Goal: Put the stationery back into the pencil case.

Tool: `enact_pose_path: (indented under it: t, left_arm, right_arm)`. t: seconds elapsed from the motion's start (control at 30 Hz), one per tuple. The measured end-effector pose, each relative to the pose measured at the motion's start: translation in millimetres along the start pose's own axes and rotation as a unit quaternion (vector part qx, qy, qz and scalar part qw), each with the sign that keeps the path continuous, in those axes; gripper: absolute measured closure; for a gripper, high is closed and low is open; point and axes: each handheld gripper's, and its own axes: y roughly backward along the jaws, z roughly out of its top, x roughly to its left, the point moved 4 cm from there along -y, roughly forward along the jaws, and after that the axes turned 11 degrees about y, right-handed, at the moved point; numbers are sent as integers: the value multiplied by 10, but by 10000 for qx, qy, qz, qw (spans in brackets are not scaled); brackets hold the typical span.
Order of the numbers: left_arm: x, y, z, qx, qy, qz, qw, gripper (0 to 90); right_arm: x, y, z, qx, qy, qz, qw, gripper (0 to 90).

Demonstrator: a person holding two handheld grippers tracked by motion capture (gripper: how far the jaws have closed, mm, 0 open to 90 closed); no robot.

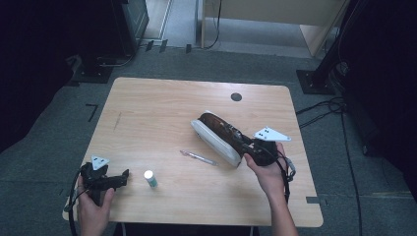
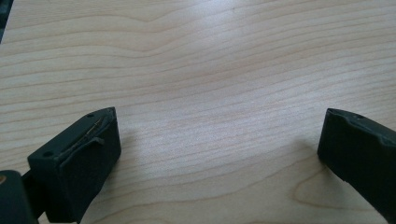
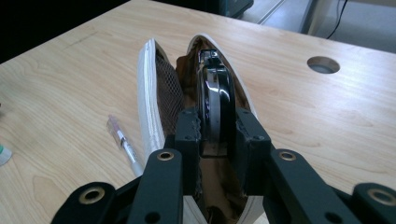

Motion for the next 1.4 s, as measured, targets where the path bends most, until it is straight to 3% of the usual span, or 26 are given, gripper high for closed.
enact_pose_path:
  t: [0.13,1.03,1.2,1.4]
  left_arm:
    - [0,0,0,-1,0,-1,10000,0]
    - [0,0,0,2,-1,0,10000,0]
    - [0,0,0,-1,2,-1,10000,0]
    - [0,0,0,-2,0,-1,10000,0]
  right_arm:
    - [-17,-34,-10,92,-6,55,9999,740]
    - [-48,-70,108,-2,-50,19,10000,732]
    - [-3,-87,144,47,152,-51,9999,743]
    - [22,-154,191,94,235,-76,9997,742]
